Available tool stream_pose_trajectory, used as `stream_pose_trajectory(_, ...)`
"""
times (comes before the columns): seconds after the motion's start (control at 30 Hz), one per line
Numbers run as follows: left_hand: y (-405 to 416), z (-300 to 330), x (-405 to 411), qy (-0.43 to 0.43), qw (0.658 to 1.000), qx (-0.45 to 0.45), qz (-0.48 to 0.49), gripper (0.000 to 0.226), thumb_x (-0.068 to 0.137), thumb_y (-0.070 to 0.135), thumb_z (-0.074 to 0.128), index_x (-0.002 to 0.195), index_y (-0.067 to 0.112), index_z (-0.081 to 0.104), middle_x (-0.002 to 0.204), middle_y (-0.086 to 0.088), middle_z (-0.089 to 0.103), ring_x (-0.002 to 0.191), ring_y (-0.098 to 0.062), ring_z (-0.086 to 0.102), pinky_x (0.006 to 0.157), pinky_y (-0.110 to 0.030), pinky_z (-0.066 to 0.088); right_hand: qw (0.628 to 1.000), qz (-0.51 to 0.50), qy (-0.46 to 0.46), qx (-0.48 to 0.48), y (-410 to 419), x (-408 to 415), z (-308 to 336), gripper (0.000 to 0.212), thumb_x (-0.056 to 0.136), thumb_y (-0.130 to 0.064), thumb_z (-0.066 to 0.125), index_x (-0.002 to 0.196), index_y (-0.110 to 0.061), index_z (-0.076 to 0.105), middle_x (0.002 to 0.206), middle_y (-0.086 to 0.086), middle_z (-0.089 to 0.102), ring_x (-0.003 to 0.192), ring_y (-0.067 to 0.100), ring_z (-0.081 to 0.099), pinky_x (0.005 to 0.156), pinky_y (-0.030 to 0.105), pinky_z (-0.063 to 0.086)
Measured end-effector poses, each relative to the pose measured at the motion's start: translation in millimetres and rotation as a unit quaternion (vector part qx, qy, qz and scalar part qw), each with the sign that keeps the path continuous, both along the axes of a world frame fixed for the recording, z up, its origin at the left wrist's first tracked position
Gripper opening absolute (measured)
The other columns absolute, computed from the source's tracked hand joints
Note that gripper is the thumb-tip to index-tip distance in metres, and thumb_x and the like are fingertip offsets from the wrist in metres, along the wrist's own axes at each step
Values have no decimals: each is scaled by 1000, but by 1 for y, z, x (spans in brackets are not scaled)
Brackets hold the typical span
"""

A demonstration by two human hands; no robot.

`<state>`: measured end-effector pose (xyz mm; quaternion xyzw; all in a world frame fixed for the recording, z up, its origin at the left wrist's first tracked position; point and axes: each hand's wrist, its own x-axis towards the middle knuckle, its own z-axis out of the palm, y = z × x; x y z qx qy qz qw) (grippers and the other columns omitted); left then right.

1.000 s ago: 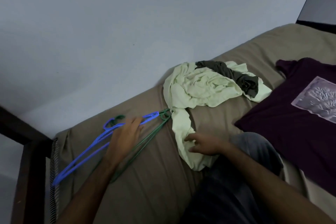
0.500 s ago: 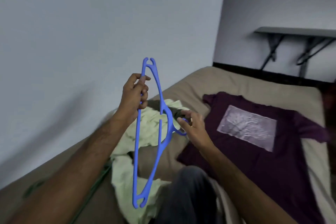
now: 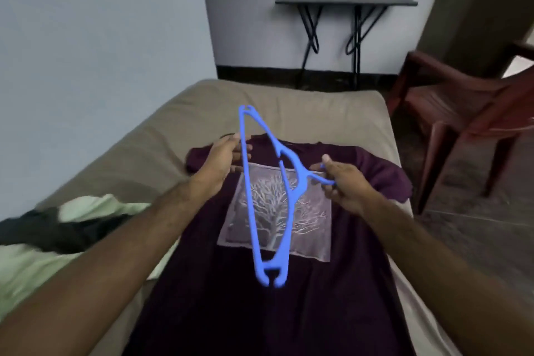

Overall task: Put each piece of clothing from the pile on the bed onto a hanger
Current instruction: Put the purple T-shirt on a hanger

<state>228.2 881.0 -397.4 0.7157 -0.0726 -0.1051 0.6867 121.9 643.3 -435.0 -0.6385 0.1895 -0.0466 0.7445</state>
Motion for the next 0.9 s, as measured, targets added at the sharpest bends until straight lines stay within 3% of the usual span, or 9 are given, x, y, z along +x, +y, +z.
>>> stream_pose_trajectory(0.07, -36, -35, 47, -59, 991, 109, -54, 24, 104, 13, 42, 104, 18, 65, 93, 0, 66, 75, -8, 60, 61, -17, 46, 998, -47, 10, 30, -51, 38, -19, 39, 105, -37, 47, 97, -4, 67, 68, 13, 68, 35, 6, 42, 34, 14, 32)
stream_pose_trajectory(0.13, -63, -66, 88, -169, 948, 249, -102, 27, 96, 1, 49, 110, 15, 68, 106, -1, 66, 90, -9, 60, 76, -8, 43, 995, -83, 15, 56, -94, 73, -34, 38, 105, -39, 46, 97, -6, 64, 68, 11, 72, 36, 6, 46, 37, 13, 36)
stream_pose_trajectory(0.2, -83, -93, 120, -261, 878, 369, -157, 34, 90, 1, 53, 120, 14, 64, 123, -1, 62, 110, -16, 59, 94, -23, 46, 991, -109, 6, 80, -127, 107, -44, 34, 106, -37, 44, 96, -10, 61, 67, 8, 73, 38, 7, 50, 40, 14, 41)
stream_pose_trajectory(0.27, -95, -109, 137, -274, 836, 431, -201, 44, 90, 11, 57, 134, 16, 55, 143, 2, 52, 127, -20, 54, 101, -42, 46, 987, -124, -4, 97, -151, 136, -51, 31, 107, -36, 43, 99, -13, 61, 69, 5, 68, 43, 6, 54, 44, 15, 46)
stream_pose_trajectory(0.4, -109, -128, 158, -205, 851, 430, -221, 53, 88, 26, 65, 139, 24, 52, 135, 2, 60, 114, -24, 64, 96, -43, 49, 989, -109, -7, 100, -181, 177, -53, 25, 107, -30, 43, 117, -12, 57, 96, 6, 63, 61, 9, 55, 55, 18, 49)
stream_pose_trajectory(0.47, -119, -130, 166, -211, 821, 481, -226, 41, 94, 26, 64, 134, 18, 56, 135, -3, 58, 115, -26, 62, 94, -44, 50, 991, -99, 3, 95, -192, 192, -46, 28, 107, -29, 43, 127, -10, 51, 103, 6, 67, 62, 9, 58, 58, 19, 49)
stream_pose_trajectory(0.53, -129, -127, 174, -203, 829, 464, -238, 38, 93, 24, 67, 130, 21, 57, 133, 4, 51, 108, -20, 62, 90, -45, 52, 991, -100, 13, 91, -204, 207, -39, 31, 107, -33, 43, 130, -14, 52, 101, 2, 69, 63, 9, 59, 60, 20, 49)
stream_pose_trajectory(0.7, -130, -113, 194, -195, 825, 452, -279, 15, 90, 28, 71, 93, 31, 57, 99, 14, 49, 79, -5, 56, 71, -35, 52, 989, -130, 3, 69, -236, 249, -22, 30, 108, -38, 38, 119, -21, 61, 88, -1, 64, 57, 10, 54, 50, 22, 42)
stream_pose_trajectory(0.9, -120, -91, 187, -198, 847, 392, -299, 11, 96, 25, 64, 97, 28, 54, 87, 17, 61, 80, -1, 59, 64, -16, 43, 998, -48, 39, -19, -245, 298, -27, 31, 107, -42, 40, 113, -23, 64, 89, -3, 70, 55, 11, 53, 52, 22, 42)
